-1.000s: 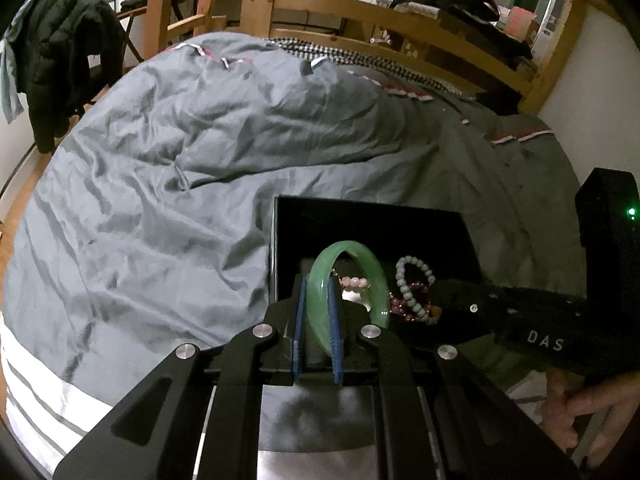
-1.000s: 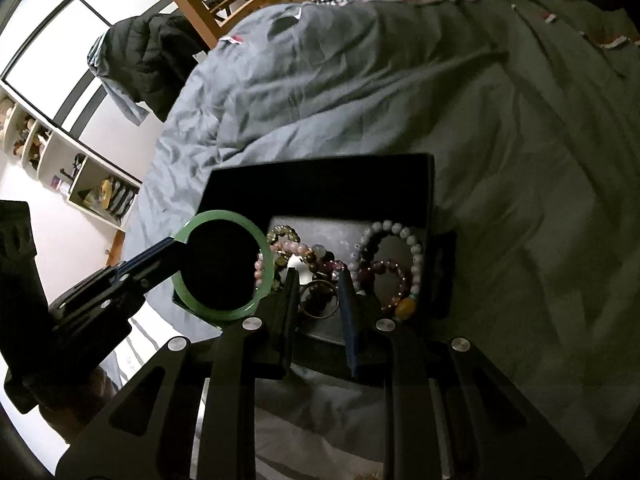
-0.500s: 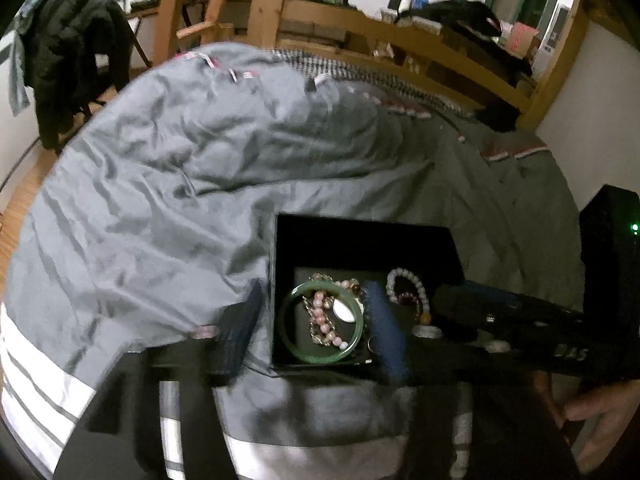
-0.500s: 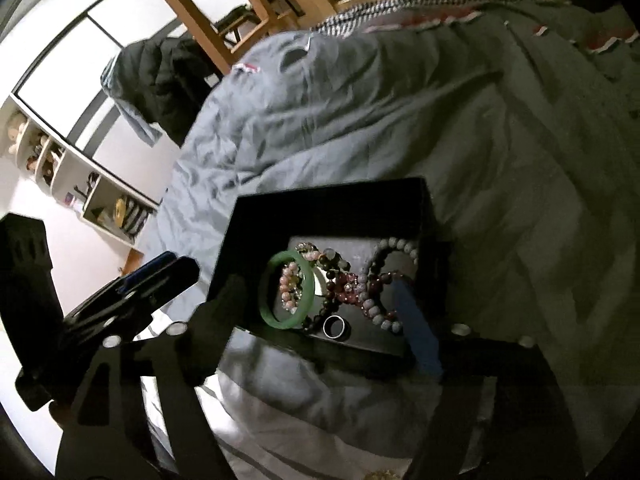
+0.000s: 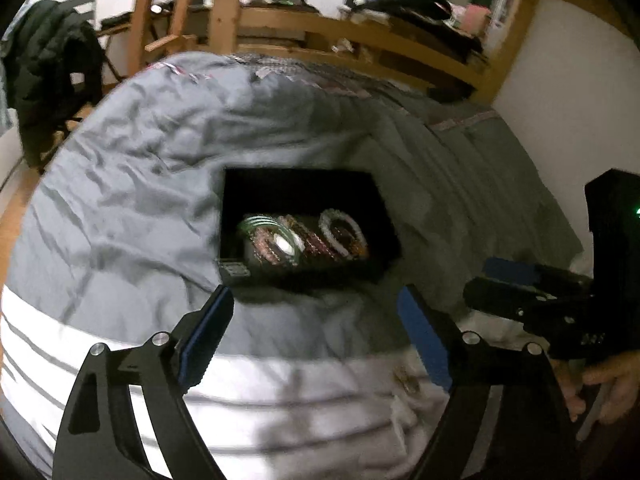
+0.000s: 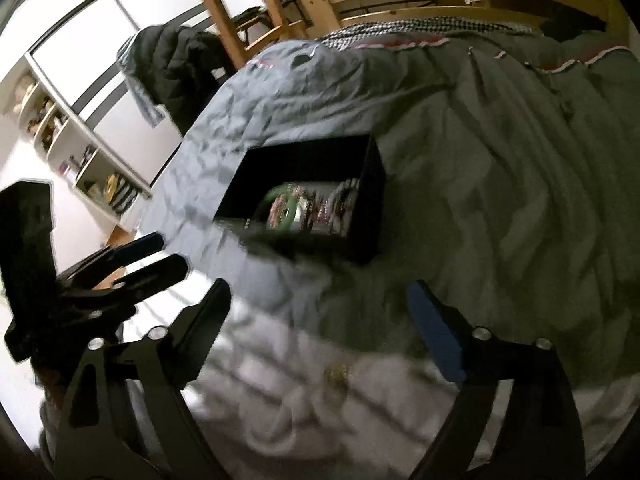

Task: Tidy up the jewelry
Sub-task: 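Move the left tool to the small gold charm on the duvet and grasp it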

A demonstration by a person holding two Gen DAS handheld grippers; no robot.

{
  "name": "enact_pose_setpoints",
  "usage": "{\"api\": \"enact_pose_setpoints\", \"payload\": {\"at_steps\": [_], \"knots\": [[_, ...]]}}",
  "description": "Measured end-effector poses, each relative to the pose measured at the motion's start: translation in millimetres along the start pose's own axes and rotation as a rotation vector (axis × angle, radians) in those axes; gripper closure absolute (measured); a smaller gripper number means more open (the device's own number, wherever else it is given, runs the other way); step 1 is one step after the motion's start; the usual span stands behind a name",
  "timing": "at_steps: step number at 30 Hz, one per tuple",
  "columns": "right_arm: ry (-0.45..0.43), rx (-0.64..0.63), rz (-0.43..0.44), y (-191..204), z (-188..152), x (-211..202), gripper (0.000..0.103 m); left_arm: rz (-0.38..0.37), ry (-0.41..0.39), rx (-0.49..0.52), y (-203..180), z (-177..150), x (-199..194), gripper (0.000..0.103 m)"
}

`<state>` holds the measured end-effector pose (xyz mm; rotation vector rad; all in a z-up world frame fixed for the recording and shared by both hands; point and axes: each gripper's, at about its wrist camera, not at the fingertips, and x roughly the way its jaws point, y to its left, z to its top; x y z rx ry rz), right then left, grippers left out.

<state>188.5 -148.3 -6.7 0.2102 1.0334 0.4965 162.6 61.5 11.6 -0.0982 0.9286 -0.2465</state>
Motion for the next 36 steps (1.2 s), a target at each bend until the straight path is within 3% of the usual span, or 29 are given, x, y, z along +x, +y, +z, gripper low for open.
{"api": "enact_pose_setpoints", "payload": {"at_steps": [1,3,7,11,14,17,20,24,26,27,28,33,36], "knots": [[0.010,-0.016,-0.001,2,-11,-4,0.023,-0.011,0.013,0.011,-5,-7,1,0.020],[0.042,-0.059,-0.003,6,-36,-6,0.036,-0.041,0.050,0.034,-16,-23,8,0.020],[0.126,-0.115,-0.014,8,-78,8,0.046,-0.102,0.129,0.070,-32,-43,33,0.020],[0.166,-0.135,-0.060,9,-100,32,0.054,-0.175,0.209,0.033,-27,-52,65,0.020],[0.151,-0.124,-0.108,6,-100,45,0.060,-0.197,0.244,0.007,-21,-57,80,0.022],[0.129,-0.122,-0.122,3,-96,56,0.074,-0.188,0.249,0.000,-18,-57,87,0.025],[0.147,-0.140,-0.131,3,-98,68,0.083,-0.193,0.258,0.009,-20,-58,93,0.034],[0.145,-0.131,-0.157,-5,-99,70,0.084,-0.199,0.264,0.067,-29,-63,98,0.053],[0.124,-0.088,-0.148,-15,-97,64,0.084,-0.196,0.257,0.105,-35,-65,97,0.053],[0.112,-0.054,-0.133,-23,-95,60,0.095,-0.194,0.252,0.122,-37,-66,97,0.053],[0.103,-0.024,-0.133,-31,-94,56,0.097,-0.198,0.248,0.136,-40,-66,97,0.053],[0.073,0.096,-0.091,-65,-88,46,0.097,-0.180,0.238,0.243,-59,-71,109,0.053],[0.088,0.097,-0.058,-67,-87,48,0.096,-0.148,0.257,0.286,-67,-76,121,0.053]]}}
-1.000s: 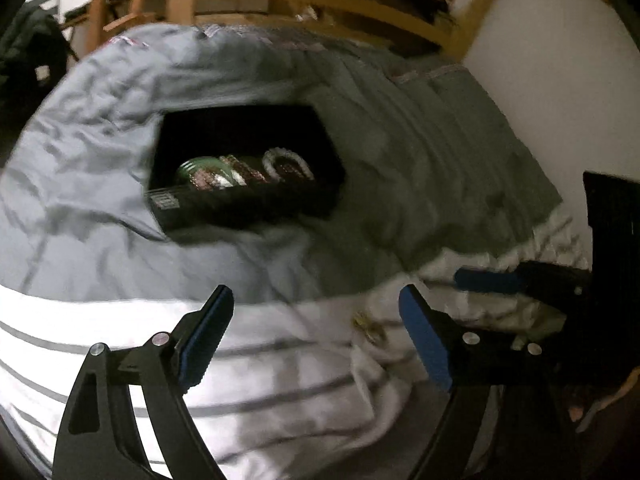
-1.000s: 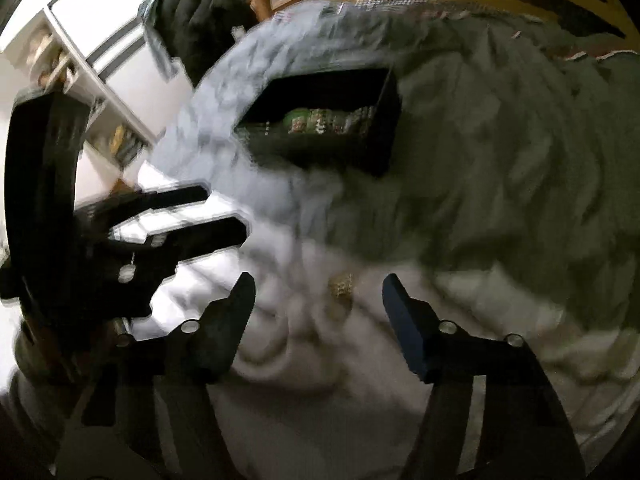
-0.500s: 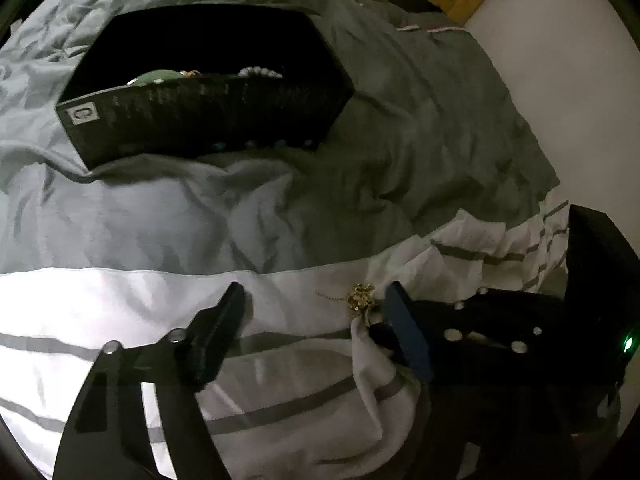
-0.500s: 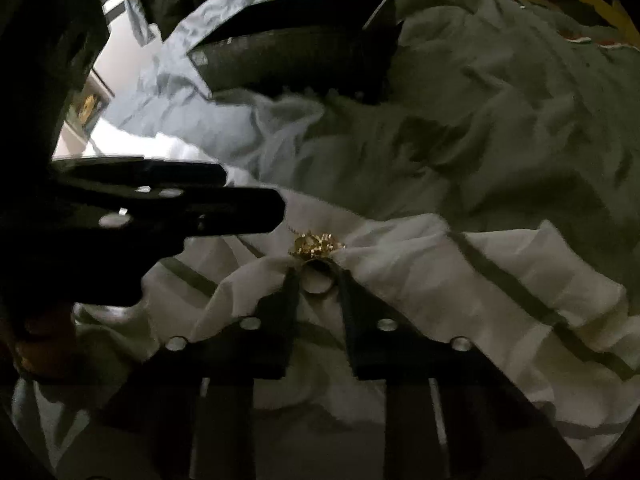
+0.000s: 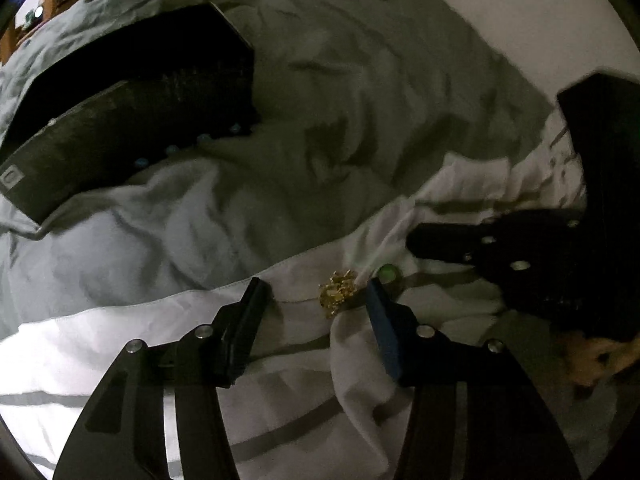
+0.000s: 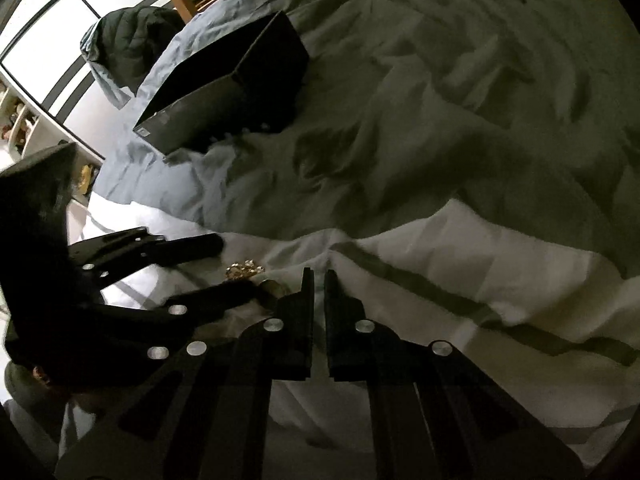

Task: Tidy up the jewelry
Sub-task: 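Move the left tool to the small gold charm on the duvet and grasp it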

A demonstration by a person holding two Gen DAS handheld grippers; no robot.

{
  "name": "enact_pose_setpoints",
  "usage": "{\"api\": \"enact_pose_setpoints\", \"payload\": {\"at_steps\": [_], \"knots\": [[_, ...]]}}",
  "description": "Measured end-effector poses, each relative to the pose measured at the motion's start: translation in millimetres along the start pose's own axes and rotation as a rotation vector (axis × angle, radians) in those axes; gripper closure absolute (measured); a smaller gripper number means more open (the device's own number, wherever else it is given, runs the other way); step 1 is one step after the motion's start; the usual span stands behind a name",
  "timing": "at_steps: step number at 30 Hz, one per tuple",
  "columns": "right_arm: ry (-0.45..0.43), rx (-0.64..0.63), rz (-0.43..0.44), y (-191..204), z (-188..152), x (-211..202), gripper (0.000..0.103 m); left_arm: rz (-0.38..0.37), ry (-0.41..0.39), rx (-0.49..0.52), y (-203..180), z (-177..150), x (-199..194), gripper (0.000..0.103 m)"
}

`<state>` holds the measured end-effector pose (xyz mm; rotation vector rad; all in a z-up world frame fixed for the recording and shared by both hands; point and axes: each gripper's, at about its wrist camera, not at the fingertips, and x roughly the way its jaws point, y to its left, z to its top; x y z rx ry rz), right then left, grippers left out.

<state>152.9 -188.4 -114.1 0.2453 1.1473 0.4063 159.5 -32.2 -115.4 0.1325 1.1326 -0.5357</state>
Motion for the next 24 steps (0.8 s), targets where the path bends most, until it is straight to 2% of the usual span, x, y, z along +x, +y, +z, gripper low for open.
{"api": "enact_pose_setpoints", "payload": {"at_steps": [2,3,4,7,10,11,12,14,17,18,19,20,24], "knots": [[0.018,-0.029,0.019,6,-1,2,0.095,-0.007,-0.003,0.003,0,0,1,0.053],[0.018,-0.040,0.015,7,-1,1,0.095,-0.015,-0.009,0.001,0,0,0,0.060],[0.020,-0.053,0.017,10,-1,3,0.095,-0.026,-0.010,-0.005,1,0,-1,0.073],[0.011,-0.074,0.023,16,-3,3,0.095,-0.027,-0.005,-0.016,5,-1,1,0.093],[0.003,-0.091,0.038,19,-4,1,0.093,-0.016,-0.006,-0.016,5,-2,-1,0.093],[0.002,-0.108,0.042,23,-5,2,0.079,-0.011,-0.011,-0.017,5,-2,-2,0.094],[-0.003,-0.124,0.040,26,-6,1,0.056,-0.010,-0.014,-0.021,5,-2,-3,0.094],[-0.030,-0.160,0.004,36,-8,0,0.024,0.001,-0.017,-0.028,3,-3,-5,0.094],[-0.045,-0.182,-0.036,40,-9,2,0.026,0.003,-0.019,-0.051,11,-4,-8,0.094],[-0.024,-0.188,-0.047,41,-10,7,0.038,0.006,-0.019,-0.051,10,-4,-8,0.094],[-0.003,-0.195,-0.050,41,-11,11,0.045,0.012,-0.019,-0.049,9,-3,-8,0.094],[0.013,-0.204,-0.053,41,-12,15,0.058,0.019,-0.017,-0.048,9,-4,-9,0.094],[0.005,-0.246,-0.099,46,-15,17,0.076,0.034,-0.019,-0.067,11,-1,-14,0.094]]}}
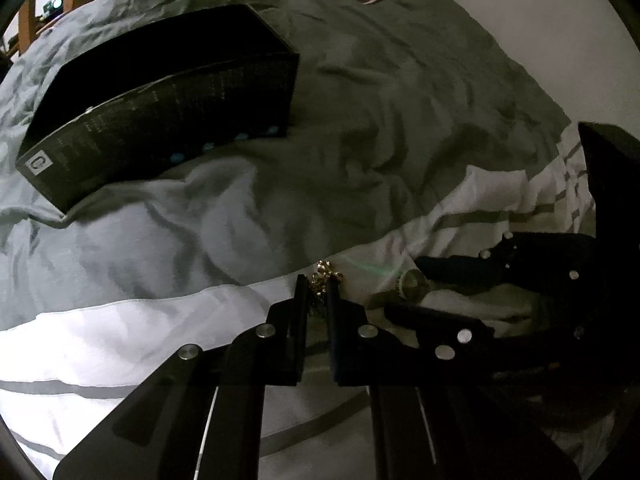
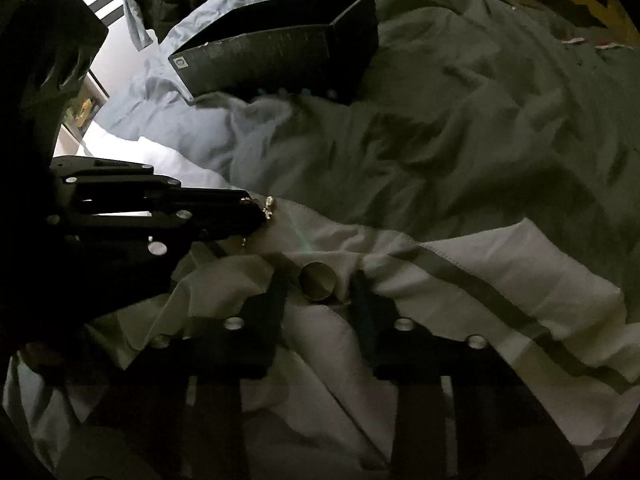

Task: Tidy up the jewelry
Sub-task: 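Move the left tool to the small gold charm on the duvet and grasp it, then grasp the small dark ring on the duvet with the right tool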

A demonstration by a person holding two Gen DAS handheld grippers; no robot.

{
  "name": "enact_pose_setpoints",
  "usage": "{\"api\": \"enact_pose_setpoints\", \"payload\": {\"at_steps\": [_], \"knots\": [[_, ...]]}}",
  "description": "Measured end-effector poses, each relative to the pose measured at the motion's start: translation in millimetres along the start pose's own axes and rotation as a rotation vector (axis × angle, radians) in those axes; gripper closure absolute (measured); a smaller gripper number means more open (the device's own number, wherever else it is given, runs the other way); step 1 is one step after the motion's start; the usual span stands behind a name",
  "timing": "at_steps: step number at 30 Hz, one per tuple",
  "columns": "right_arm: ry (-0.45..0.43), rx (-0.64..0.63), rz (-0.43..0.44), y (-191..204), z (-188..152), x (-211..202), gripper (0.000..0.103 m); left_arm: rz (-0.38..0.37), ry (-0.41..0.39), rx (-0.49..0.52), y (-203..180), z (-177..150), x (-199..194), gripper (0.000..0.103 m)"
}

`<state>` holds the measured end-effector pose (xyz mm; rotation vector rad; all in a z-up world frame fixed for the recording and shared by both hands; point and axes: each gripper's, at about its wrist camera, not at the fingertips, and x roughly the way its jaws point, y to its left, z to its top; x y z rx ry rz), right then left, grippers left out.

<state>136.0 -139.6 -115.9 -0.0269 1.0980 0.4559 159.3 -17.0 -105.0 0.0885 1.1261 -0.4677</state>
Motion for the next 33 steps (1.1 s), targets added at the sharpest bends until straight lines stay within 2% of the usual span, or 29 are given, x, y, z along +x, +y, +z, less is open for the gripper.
{"api": "enact_pose_setpoints", "payload": {"at_steps": [5,9,14,20,23,25,27,28,29,32,33], "knots": [[-0.046,0.036,0.028,-7,0,-10,0.081,0.002,-0.017,-0.038,10,1,-7,0.094],[-0.073,0.028,0.005,-6,0,-16,0.088,0.009,-0.023,-0.050,13,1,-9,0.094],[-0.086,0.039,0.019,-8,2,-22,0.087,0.008,-0.037,-0.071,18,-1,-15,0.094],[-0.003,-0.003,-0.029,0,0,-3,0.082,0.004,-0.032,-0.075,17,-3,-14,0.094],[0.002,0.001,-0.024,-1,-1,-2,0.082,0.006,-0.020,-0.065,17,0,-12,0.094],[0.009,-0.002,-0.020,0,-1,-2,0.077,0.010,-0.015,-0.055,15,1,-11,0.094],[0.011,-0.013,-0.007,3,-2,-2,0.067,0.009,-0.014,-0.052,15,2,-11,0.094],[0.006,-0.021,-0.008,4,-2,-1,0.067,0.008,-0.015,-0.053,15,2,-11,0.094],[0.004,-0.028,-0.013,6,-3,-2,0.068,0.009,-0.015,-0.055,16,2,-11,0.094],[-0.005,-0.026,-0.015,5,-4,-2,0.083,0.010,-0.016,-0.061,17,2,-11,0.094],[-0.013,-0.021,-0.011,4,-4,-4,0.083,0.012,-0.016,-0.062,16,1,-10,0.094]]}}
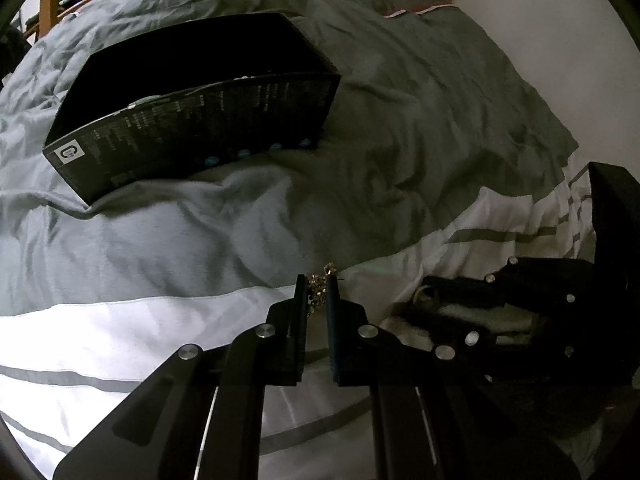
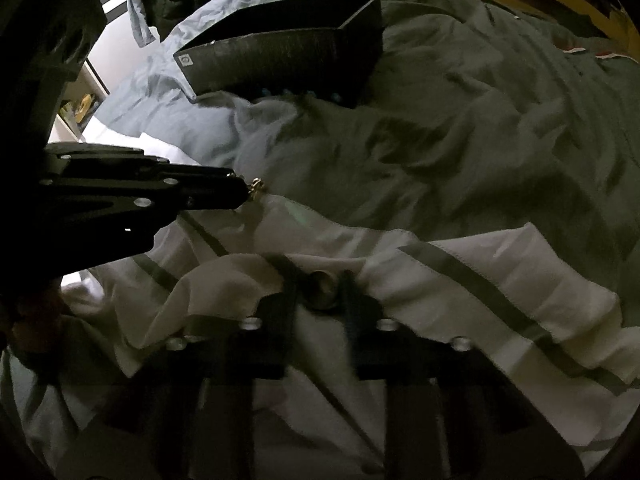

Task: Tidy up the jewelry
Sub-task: 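Grasp the small dark ring on the duvet with the right tool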

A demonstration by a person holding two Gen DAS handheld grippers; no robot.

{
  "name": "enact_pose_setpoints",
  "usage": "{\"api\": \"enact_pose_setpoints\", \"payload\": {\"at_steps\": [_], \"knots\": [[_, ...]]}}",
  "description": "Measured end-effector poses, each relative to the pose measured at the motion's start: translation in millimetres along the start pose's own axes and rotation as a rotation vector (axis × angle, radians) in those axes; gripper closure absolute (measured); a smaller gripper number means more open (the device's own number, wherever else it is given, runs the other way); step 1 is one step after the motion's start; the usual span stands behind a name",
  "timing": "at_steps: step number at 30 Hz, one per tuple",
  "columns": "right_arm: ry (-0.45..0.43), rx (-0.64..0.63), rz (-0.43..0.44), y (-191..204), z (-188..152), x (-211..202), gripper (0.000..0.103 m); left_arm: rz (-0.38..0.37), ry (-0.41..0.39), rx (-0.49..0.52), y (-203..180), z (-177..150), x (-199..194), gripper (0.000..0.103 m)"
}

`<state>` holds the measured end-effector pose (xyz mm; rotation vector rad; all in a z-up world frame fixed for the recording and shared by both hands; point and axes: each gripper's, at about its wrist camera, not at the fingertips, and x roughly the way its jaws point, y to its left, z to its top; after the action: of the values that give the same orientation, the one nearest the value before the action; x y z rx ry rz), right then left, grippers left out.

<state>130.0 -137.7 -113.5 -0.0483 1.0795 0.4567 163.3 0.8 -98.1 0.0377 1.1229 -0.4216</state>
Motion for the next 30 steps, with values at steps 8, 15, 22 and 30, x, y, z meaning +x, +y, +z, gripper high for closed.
{"api": "enact_pose_setpoints", "payload": {"at_steps": [8,15,22,30], "knots": [[-0.100,0.020,0.018,-3,3,-22,0.083,-0.001,-0.017,-0.013,2,-2,-7,0.094],[-0.162,0.043,-0.003,-5,5,-38,0.083,-0.012,-0.053,-0.031,6,-4,-24,0.094],[-0.206,0.047,-0.032,-6,16,-56,0.083,-0.019,-0.124,-0.022,4,-2,-56,0.094],[-0.215,0.052,-0.049,-9,31,-64,0.083,0.002,-0.175,-0.005,4,9,-74,0.094]]}}
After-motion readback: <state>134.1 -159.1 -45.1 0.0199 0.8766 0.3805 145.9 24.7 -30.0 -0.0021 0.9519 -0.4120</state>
